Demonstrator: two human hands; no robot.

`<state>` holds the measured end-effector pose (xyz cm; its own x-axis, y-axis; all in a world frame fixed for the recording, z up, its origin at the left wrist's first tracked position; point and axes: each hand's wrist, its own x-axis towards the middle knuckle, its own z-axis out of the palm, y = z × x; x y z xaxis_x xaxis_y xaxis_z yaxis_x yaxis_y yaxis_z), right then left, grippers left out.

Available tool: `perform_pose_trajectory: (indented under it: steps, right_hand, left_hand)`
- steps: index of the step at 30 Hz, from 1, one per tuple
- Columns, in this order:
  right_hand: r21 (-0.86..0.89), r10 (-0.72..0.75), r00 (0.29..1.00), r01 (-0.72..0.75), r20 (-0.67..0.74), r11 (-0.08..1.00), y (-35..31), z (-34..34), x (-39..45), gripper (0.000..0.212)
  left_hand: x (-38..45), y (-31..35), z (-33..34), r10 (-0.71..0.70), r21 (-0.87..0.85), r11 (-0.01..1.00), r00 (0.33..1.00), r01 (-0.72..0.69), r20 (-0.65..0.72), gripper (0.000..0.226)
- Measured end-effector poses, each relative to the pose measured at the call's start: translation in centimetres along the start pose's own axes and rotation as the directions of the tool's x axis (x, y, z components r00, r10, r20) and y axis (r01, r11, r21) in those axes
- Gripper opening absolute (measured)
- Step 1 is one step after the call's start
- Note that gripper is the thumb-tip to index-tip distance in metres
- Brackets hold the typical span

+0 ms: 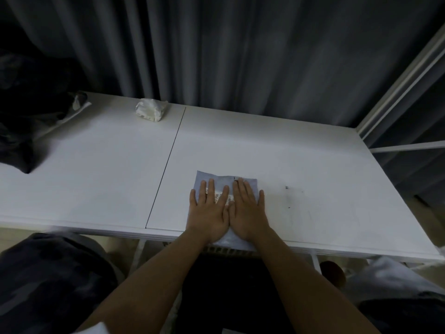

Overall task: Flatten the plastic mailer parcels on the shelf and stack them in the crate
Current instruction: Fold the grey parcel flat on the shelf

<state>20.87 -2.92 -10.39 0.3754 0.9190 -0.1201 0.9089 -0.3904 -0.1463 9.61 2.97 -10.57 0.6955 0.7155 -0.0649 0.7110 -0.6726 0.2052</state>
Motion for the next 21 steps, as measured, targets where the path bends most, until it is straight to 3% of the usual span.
perform_pose_trajectory:
  steps: [6, 10, 15, 19, 21]
  right_hand:
    - [0.022, 0.011, 1.0, -0.011, -0.009, 1.0, -0.2, -0.2, 0.1, 0.059]
    - [0.018, 0.0, 0.999, 0.0, -0.033, 1.0, -0.3, -0.1, 0.1, 0.059]
    - [0.051, -0.004, 0.999, 0.006, -0.04, 0.999, -0.3, -0.5, -0.9, 0.067]
    - [0.12, 0.0, 1.0, 0.001, -0.005, 0.993, -0.8, 0.0, -2.9, 0.069]
    - [0.117, -0.005, 0.998, 0.013, -0.066, 0.993, -1.0, 0.6, -3.3, 0.075]
  left_hand:
    - [0.5, -0.8, -0.6, 0.016, 0.011, 1.0, 1.0, -0.015, -0.017, 0.081]
    - [1.1, -1.7, -0.5, 0.017, -0.076, 0.997, 0.999, -0.019, -0.028, 0.077]
    - [1.1, -1.7, 0.1, 0.015, -0.074, 0.997, 0.999, -0.018, -0.048, 0.087]
    - [1.0, -1.6, -0.1, 0.005, -0.068, 0.998, 0.999, -0.008, -0.04, 0.082]
    - [0.9, -1.6, -0.3, 0.001, -0.082, 0.997, 1.0, -0.002, -0.018, 0.073]
